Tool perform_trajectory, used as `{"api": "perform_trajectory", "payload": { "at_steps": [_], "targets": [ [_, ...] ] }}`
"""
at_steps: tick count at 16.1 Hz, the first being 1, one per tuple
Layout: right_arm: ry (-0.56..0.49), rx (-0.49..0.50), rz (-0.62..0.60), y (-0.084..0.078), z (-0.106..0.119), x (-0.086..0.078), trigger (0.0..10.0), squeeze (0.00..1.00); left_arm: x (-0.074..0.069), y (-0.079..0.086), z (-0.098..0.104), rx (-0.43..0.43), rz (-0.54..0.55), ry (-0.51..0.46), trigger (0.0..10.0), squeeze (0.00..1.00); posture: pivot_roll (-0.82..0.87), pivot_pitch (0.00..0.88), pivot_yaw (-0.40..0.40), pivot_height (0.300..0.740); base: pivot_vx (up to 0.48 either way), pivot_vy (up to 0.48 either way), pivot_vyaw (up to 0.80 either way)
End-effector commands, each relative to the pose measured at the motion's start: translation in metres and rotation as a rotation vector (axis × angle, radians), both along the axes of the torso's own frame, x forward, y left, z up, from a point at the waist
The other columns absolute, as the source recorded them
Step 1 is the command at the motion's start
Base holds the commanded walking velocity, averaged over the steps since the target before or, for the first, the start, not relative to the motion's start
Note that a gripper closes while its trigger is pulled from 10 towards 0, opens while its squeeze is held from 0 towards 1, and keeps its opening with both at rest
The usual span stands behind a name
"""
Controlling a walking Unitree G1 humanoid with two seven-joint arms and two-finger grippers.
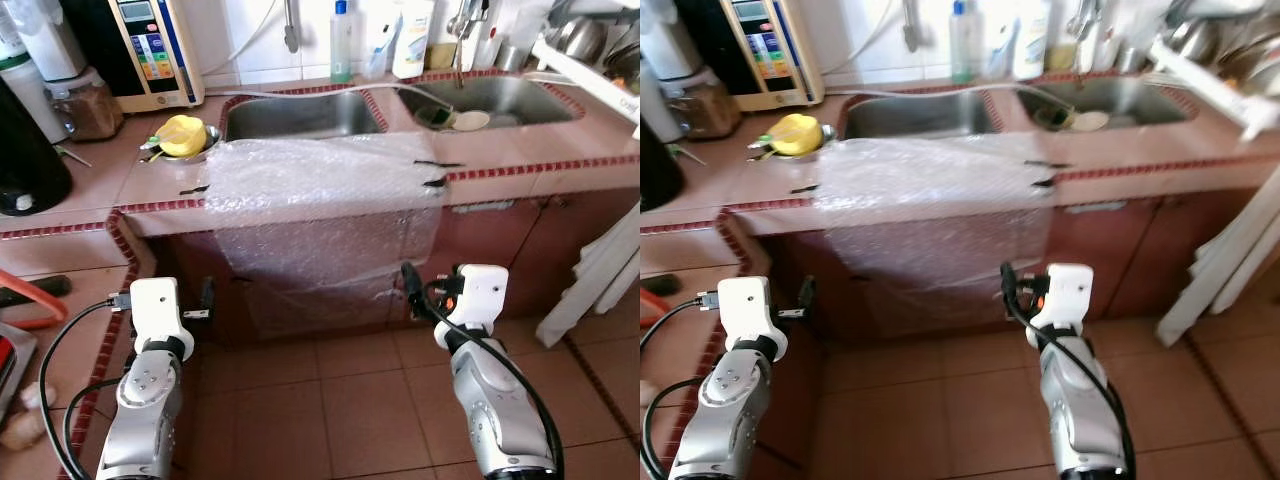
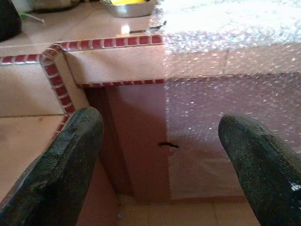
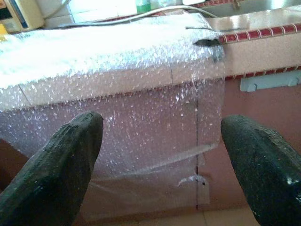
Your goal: Kitchen organization
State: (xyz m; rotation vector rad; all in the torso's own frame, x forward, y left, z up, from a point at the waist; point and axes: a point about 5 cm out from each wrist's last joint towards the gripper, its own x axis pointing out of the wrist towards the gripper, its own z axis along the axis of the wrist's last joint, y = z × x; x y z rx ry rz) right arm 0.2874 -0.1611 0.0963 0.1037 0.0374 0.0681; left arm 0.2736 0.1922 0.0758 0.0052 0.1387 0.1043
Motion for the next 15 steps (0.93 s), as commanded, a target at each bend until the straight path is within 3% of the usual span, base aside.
{"api": "perform_trajectory", "payload": {
  "at_steps": [1,10,15],
  "targets": [
    [0.014,-0.001,-0.009,-0.004,-0.004,-0.002,10.0,0.00,0.002,-0.004,0.006,0.018,-0.011,-0.027,10.0,0.00,0.01,0.023,0.044,0.740,0.000,0.000,0.00],
    [0.001,-0.049,0.064,-0.003,0.004,0.008,10.0,0.00,-0.003,-0.017,0.013,-0.007,-0.001,-0.085,10.0,0.00,0.03,0.026,-0.024,0.740,0.000,0.000,0.00],
    [0.003,-0.042,0.081,0.005,0.003,0.007,10.0,0.00,-0.002,-0.013,0.012,-0.010,0.007,-0.077,10.0,0.00,0.03,0.036,-0.017,0.740,0.000,-0.348,0.00]
  ]
}}
